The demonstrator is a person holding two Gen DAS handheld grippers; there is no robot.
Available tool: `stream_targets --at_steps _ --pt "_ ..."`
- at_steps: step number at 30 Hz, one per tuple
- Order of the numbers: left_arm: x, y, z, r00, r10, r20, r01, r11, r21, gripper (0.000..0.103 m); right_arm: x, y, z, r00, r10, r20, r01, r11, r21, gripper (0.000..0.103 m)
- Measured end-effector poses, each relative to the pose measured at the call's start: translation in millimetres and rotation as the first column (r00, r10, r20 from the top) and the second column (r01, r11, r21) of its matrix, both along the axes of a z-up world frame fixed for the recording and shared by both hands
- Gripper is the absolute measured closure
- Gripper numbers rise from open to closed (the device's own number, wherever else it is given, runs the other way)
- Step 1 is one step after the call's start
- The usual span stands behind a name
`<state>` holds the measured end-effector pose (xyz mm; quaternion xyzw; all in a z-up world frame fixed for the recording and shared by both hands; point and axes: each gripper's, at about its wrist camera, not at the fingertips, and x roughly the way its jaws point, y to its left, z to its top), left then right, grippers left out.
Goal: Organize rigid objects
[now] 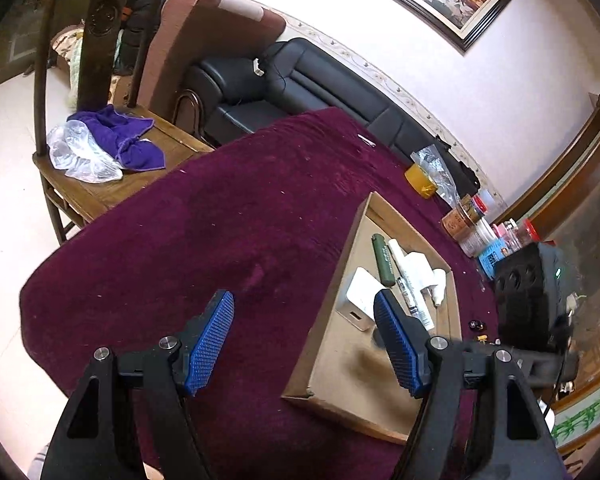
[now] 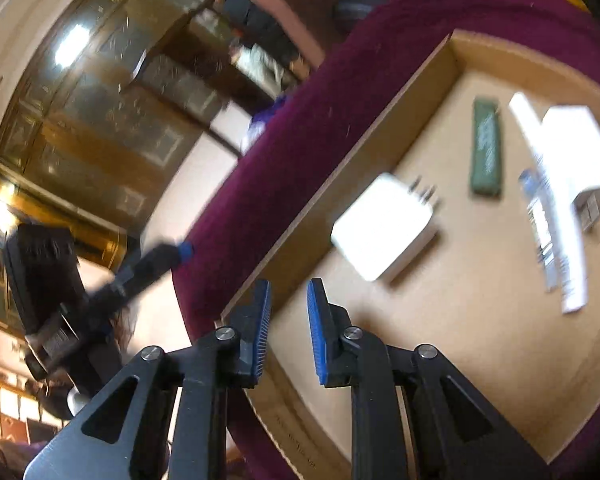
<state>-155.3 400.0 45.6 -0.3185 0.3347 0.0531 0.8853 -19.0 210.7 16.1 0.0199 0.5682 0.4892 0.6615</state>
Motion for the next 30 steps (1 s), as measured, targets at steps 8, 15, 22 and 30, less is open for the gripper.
stream_targets --at_steps 8,15,22,30 --pt "-7 -7 8 1.0 -0.02 0.015 0.019 1.0 0.016 0.036 53 8 -1 0.977 -0.13 0.169 0.149 0.983 -0.103 0.086" --pt "-7 -30 20 0.997 -0.076 0.013 0.075 0.995 0.069 0.036 47 -53 37 0.956 -0.207 0.21 0.211 0.977 0.005 0.086" --pt "-3 -63 28 0.988 -0.153 0.012 0.151 0.984 0.098 0.036 -19 -215 100 0.517 -0.497 0.697 0.583 0.801 0.139 0.013" --pt "0 -150 42 0.937 -0.348 0.019 0.344 0.932 0.116 0.036 2 -405 45 0.47 -0.754 0.459 0.861 0.507 -0.048 0.008"
